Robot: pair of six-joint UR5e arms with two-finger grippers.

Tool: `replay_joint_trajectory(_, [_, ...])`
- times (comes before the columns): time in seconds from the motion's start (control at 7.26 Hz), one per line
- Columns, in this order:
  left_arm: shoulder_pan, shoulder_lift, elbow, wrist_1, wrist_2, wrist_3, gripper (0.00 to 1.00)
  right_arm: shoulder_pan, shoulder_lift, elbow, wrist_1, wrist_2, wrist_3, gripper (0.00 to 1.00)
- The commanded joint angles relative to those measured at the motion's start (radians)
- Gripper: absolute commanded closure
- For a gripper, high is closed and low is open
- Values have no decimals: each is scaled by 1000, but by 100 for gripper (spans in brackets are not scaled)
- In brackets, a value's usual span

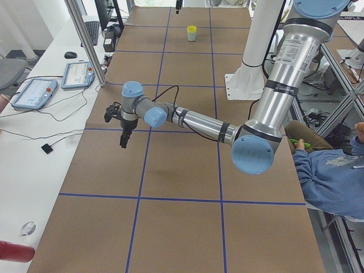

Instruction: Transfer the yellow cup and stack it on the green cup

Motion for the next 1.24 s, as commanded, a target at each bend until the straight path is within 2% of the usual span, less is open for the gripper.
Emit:
replay_joint_trajectory(0.0, [-206, 219, -111, 39, -125, 316, 0, 25, 1, -42, -20, 50, -155, 0])
replay_joint_trajectory(0.14, [-251, 271, -115, 101, -180, 447, 0, 52, -1, -43, -61, 71, -205, 0])
replay_joint_trajectory(0.28, [-251, 320, -116, 135, -191, 516, 0, 88, -5, -42, -84, 75, -235, 0])
replay_joint_trajectory(0.41, [-254, 396, -132, 158, -249, 521, 0, 117, -2, -42, -121, 75, -252, 0])
replay_joint_trajectory(0.55, [-276, 423, -136, 143, -276, 515, 0, 152, 2, -34, -148, 82, -271, 0])
replay_joint_trajectory(0.69, [-317, 423, -187, 142, -227, 517, 0, 151, 17, -72, -153, 72, -280, 0])
replay_joint_trajectory(0.83, [-325, 431, -208, 148, -164, 509, 0, 152, 24, -104, -153, 64, -374, 0])
replay_joint_trajectory(1.1, [-322, 414, -184, 148, -139, 485, 0, 180, 21, -109, -185, 59, -403, 0])
